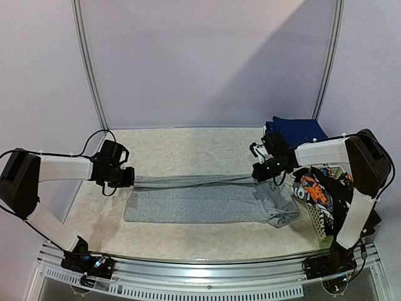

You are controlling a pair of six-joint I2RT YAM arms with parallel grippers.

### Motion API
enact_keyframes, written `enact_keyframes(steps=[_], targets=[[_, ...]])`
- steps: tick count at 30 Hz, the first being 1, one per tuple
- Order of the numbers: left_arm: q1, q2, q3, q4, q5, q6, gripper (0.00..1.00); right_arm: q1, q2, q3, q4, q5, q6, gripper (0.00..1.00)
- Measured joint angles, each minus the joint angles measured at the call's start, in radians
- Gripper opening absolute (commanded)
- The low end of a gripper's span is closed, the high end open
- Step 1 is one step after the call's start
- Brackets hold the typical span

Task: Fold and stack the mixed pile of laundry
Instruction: Fold the 1/3-folded tank top at the center of the board.

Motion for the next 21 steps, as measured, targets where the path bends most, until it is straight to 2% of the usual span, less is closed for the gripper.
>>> enact_keyframes(steps=[14, 21], targets=[[-0.001, 0.001, -0.030, 0.025, -0.048, -0.019, 0.00, 0.076, -0.033, -0.095, 0.020, 0.025, 0.039, 0.14], [-0.001, 0.001, -0.030, 0.032, -0.053, -0.020, 0.01, 0.101, -0.077, -0.099, 0.001, 0.084, 0.057, 0.20]])
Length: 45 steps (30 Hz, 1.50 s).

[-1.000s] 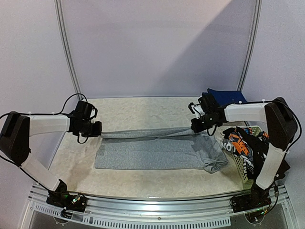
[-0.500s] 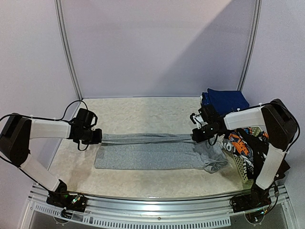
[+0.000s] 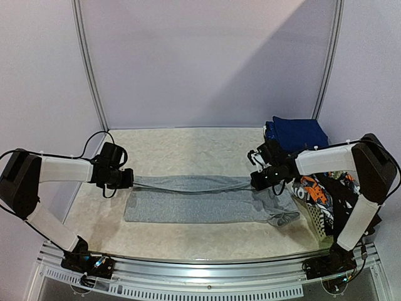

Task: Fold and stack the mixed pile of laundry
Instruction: Fold the 1/3-folded tank top at the center of the board, then rotate the rectangle-folded tank top at the center of the board.

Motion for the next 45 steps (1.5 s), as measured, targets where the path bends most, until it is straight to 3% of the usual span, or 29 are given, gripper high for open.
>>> enact_keyframes(steps=[7, 11, 14, 17, 20, 31, 41, 45], targets=[[-0.003, -0.011, -0.032, -0.006, 0.005, -0.014, 0.12, 0.038, -0.019, -0.045, -0.063, 0.007, 0.045, 0.32], [-0.005, -0.071, -0.039, -0.047, -0.011, -0.026, 0.29, 0.055, -0.087, -0.066, -0.106, -0.051, 0.073, 0.35], [-0.007, -0.170, -0.039, -0.080, -0.058, -0.043, 0.35, 0.055, -0.154, -0.066, -0.113, -0.086, 0.093, 0.35], [-0.009, -0.270, -0.037, -0.093, -0.107, -0.051, 0.31, 0.052, -0.187, -0.048, -0.113, -0.094, 0.114, 0.32], [-0.014, -0.273, -0.007, -0.092, -0.111, -0.042, 0.28, 0.035, -0.166, 0.000, -0.110, -0.103, 0.142, 0.30], [-0.172, 0.119, 0.235, -0.090, -0.045, 0.027, 0.22, -0.046, 0.183, 0.200, -0.095, -0.109, 0.177, 0.25], [-0.178, 0.290, 0.249, -0.126, -0.103, 0.022, 0.20, -0.106, 0.318, 0.357, -0.106, -0.140, 0.172, 0.24], [-0.176, 0.290, 0.244, -0.131, -0.126, 0.006, 0.18, -0.125, 0.420, 0.516, -0.152, -0.167, 0.158, 0.24]])
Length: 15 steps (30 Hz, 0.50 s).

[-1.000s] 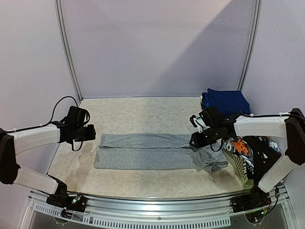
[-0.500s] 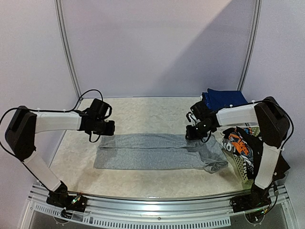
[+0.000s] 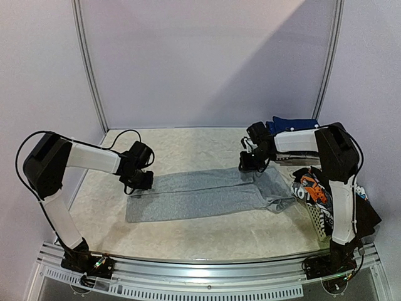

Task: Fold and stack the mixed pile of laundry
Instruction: Rotate the rectangle-folded tank top at the center of the board.

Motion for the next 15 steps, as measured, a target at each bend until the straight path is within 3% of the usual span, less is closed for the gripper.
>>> enact_keyframes(steps=[8, 13, 15], targets=[[-0.016, -0.061, -0.081, 0.021, 0.005, -0.048, 0.17, -0.008, 0.250, 0.414, -0.131, -0.127, -0.021, 0.24], [-0.094, -0.101, -0.129, 0.023, 0.016, -0.108, 0.16, -0.009, 0.445, 0.768, -0.304, -0.222, -0.037, 0.26], [-0.135, -0.102, -0.132, 0.027, 0.028, -0.132, 0.16, -0.011, 0.481, 0.833, -0.336, -0.262, -0.047, 0.26]])
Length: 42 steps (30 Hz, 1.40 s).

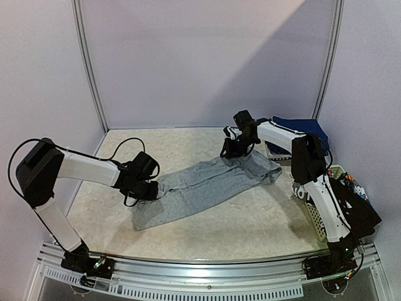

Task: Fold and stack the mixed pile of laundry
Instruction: Rotate the rectangle-folded tank top at the center of the board.

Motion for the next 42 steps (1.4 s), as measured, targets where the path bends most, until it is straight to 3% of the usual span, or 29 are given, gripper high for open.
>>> enact_keyframes(steps=[11, 16, 20, 25, 28, 34, 38, 42], targets=[[-0.349, -0.005, 0.053, -0.118, 0.200, -0.138, 0.17, -0.011, 0.029, 0.046, -0.031, -0.113, -0.014, 0.28], [-0.383, -0.092, 0.052, -0.302, 0.241, -0.162, 0.24, -0.006, 0.029, 0.046, -0.032, -0.135, -0.013, 0.30], [-0.383, -0.220, 0.117, -0.459, 0.187, -0.146, 0.33, 0.000, 0.023, 0.046, -0.032, -0.137, -0.023, 0.35], [-0.355, -0.289, 0.222, -0.465, 0.073, -0.069, 0.34, 0.027, -0.073, -0.036, -0.030, -0.103, -0.055, 0.44], [-0.302, -0.234, 0.238, -0.410, 0.063, 0.003, 0.35, 0.047, -0.227, -0.201, -0.006, -0.023, -0.064, 0.50], [-0.229, 0.045, 0.405, -0.334, 0.089, 0.155, 0.34, 0.053, -0.466, -0.415, -0.014, 0.230, -0.046, 0.53], [-0.203, 0.221, 0.557, -0.312, 0.119, 0.229, 0.33, 0.022, -0.503, -0.502, -0.030, 0.366, -0.026, 0.53], [-0.188, 0.310, 0.611, -0.293, 0.149, 0.257, 0.33, -0.004, -0.481, -0.567, -0.070, 0.459, 0.000, 0.52]])
